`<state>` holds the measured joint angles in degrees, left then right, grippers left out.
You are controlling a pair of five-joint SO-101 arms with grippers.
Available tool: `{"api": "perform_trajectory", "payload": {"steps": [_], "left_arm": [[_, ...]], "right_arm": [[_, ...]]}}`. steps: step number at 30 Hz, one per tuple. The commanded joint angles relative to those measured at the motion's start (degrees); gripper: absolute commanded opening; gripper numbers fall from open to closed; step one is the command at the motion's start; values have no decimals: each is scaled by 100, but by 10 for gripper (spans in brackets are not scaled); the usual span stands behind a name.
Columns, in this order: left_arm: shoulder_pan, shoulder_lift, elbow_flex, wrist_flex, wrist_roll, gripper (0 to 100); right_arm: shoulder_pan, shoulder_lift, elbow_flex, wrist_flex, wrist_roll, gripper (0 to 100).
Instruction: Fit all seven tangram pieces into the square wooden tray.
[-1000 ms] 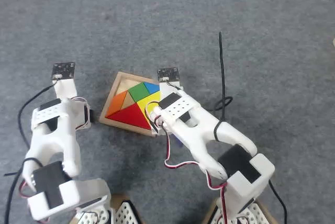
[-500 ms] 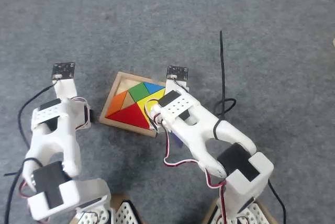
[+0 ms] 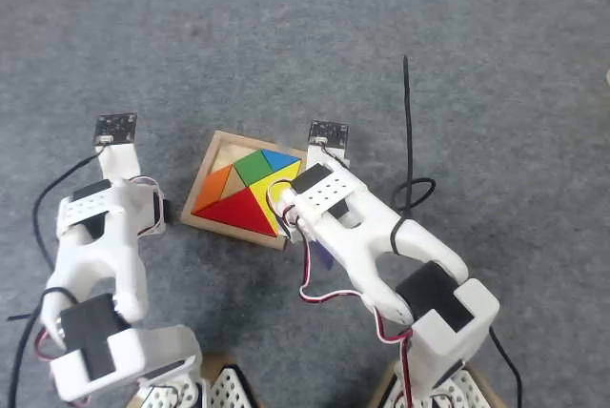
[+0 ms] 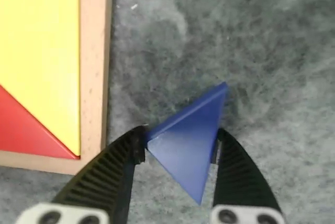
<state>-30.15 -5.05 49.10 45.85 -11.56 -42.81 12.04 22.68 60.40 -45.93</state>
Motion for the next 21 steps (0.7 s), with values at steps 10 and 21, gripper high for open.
{"api": "perform_trajectory", "payload": {"steps": [10,21], "left_arm": [[-88,-255,-22,-105,9,181],[-2374,-211,-804,141,88,184]], "right_arm": [[-48,-92,-1793,-40,-615,91],[-66,1464,-4000,-532,-1433,90]]}}
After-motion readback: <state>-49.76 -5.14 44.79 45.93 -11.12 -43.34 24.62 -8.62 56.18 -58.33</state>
